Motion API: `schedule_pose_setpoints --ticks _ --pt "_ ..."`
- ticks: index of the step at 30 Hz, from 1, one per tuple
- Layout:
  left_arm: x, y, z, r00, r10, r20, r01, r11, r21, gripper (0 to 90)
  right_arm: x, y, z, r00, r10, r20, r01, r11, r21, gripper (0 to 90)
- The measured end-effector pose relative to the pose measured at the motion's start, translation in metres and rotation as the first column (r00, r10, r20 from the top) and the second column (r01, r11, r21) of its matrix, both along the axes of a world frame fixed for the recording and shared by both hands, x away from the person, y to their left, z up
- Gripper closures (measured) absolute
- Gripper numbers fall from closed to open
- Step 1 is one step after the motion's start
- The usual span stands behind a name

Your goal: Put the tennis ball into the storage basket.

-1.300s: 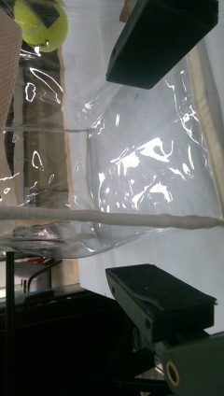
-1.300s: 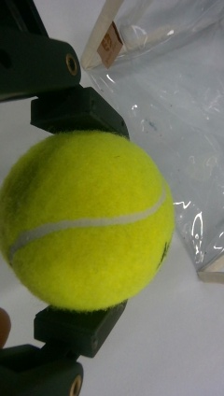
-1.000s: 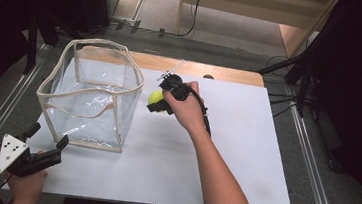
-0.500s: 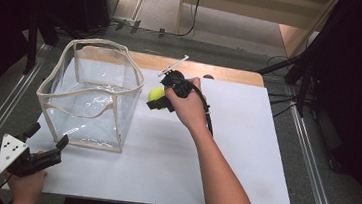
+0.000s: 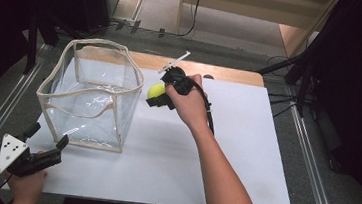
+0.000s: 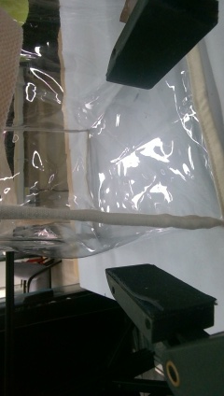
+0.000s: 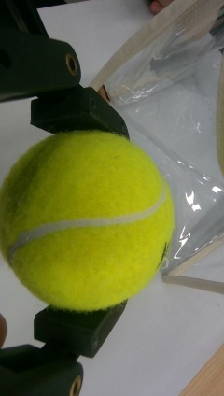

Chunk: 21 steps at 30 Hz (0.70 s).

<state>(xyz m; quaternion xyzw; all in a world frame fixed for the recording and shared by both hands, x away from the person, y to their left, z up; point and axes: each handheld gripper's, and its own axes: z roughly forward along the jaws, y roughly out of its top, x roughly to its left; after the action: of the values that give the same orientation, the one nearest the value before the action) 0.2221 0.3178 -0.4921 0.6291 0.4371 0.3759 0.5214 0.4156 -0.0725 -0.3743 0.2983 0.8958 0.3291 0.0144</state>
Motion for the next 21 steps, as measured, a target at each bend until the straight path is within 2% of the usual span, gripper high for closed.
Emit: schedule_pose_setpoints --ticks 21 --pt "0.0 -0.001 0.0 1.0 -0.003 -0.003 0.003 1.0 0.002 6.9 -0.004 0.001 0.015 0.9997 0.011 0.02 -0.011 1.0 0.021 23.8"
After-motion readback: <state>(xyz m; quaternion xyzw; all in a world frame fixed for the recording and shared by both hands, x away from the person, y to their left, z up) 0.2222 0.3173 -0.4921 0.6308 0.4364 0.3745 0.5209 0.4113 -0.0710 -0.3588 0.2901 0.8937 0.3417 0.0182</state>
